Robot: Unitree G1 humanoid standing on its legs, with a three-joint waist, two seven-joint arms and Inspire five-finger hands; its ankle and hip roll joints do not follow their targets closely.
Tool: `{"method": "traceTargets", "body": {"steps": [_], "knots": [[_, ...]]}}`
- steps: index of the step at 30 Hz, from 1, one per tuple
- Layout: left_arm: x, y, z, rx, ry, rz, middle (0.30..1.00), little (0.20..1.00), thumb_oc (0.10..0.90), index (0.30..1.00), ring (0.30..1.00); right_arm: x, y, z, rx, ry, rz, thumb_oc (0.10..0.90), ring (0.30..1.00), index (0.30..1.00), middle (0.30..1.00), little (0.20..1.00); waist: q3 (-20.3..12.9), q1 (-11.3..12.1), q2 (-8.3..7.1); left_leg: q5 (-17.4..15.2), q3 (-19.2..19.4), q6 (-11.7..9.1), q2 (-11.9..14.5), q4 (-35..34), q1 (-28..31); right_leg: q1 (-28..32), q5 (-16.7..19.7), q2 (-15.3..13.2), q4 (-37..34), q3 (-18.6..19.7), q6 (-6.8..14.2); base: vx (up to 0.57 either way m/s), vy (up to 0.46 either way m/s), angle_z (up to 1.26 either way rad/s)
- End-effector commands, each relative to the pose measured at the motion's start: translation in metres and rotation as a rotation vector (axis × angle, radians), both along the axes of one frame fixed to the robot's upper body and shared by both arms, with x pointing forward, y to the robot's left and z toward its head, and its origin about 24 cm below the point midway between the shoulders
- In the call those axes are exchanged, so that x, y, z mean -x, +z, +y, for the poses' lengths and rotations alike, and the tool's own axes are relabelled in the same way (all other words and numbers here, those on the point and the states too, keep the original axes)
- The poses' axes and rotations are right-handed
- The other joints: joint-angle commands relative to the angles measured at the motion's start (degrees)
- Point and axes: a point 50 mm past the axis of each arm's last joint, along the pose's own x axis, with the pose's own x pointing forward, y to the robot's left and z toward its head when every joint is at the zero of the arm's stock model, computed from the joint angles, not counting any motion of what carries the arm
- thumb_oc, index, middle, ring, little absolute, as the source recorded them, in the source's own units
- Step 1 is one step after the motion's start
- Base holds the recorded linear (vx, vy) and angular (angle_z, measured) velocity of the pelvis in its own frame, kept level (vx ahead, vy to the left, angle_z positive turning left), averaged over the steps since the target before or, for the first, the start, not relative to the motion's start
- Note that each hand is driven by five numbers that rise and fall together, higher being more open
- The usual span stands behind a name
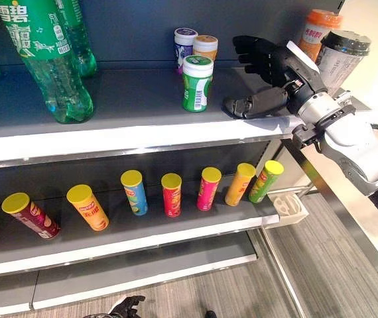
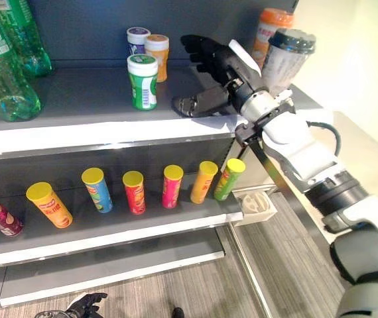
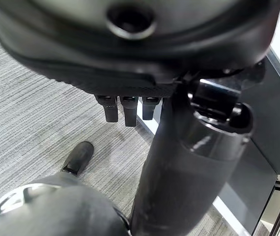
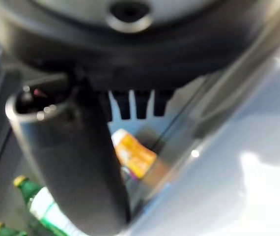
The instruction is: Put the goods on the table back onto the shelves and tidy them up.
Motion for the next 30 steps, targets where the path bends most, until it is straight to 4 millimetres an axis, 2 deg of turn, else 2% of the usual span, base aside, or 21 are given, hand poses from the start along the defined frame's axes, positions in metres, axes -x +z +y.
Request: {"method": "traceTargets", "body": {"steps": [1,11,21,22,23,30], "knots": [[-0.016,0.011,0.017,-0.036,-0.036,-0.068,0.9,0.9,0.8,0.9,0.9,0.001,0.071,0.007,-0.123,0.025,-0.191,0.8,0.9,0.9,0.9,0.9,-1.1,3.0,-4.05,-7.1,-2.9,-3.0,-0.5,0.1,7.0,2.1,2.6,-0.1,-0.4,-0.5,2.7,0.02,-0.014,0.05],[-0.017,0.013,0.022,-0.032,-0.016,-0.075,0.9,0.9,0.8,0.9,0.9,-0.013,0.086,0.001,-0.101,-0.082,-0.193,0.8,0.9,0.9,0.9,0.9,-1.2,3.6,-4.12,-6.9,-3.9,-3.1,-0.5,0.1,6.8,2.2,2.6,-0.2,-0.3,-1.3,2.5,0.02,-0.011,0.08],[-0.019,0.014,0.026,-0.031,-0.001,-0.083,0.9,0.9,0.8,0.9,0.9,-0.032,0.083,0.003,-0.137,-0.164,-0.148,0.8,0.9,0.9,0.9,0.9,-1.5,4.4,-3.87,-6.9,-5.0,-3.0,-0.5,0.1,6.8,2.6,2.8,-0.4,-0.3,-2.0,2.3,0.01,-0.004,0.01],[-0.019,0.014,0.026,-0.031,-0.001,-0.083,0.9,0.9,0.8,0.9,0.9,-0.032,0.083,0.003,-0.137,-0.164,-0.148,0.8,0.9,0.9,0.9,0.9,-1.5,4.3,-3.88,-6.9,-5.0,-3.0,-0.5,0.1,6.8,2.6,2.8,-0.4,-0.3,-2.0,2.3,0.02,-0.006,0.05],[-0.019,0.014,0.026,-0.031,0.0,-0.085,0.869,0.869,0.78,0.869,0.869,-0.033,0.08,0.002,-0.142,-0.166,-0.142,0.8,0.9,0.9,0.9,0.9,-1.5,4.4,-3.85,-6.9,-5.1,-3.0,-0.5,0.1,6.8,2.6,2.8,-0.4,-0.3,-2.1,2.3,0.01,-0.009,0.06],[-0.021,0.015,0.024,-0.023,-0.006,-0.092,0.846,0.846,0.764,0.846,0.846,-0.031,0.076,0.011,-0.131,-0.116,-0.147,0.8,0.9,0.9,0.9,0.9,-1.3,4.4,-3.6,-6.8,-5.5,-3.0,-0.5,0.1,6.8,2.6,2.4,-0.4,0.0,-2.3,2.1,0.01,-0.01,0.08]]}}
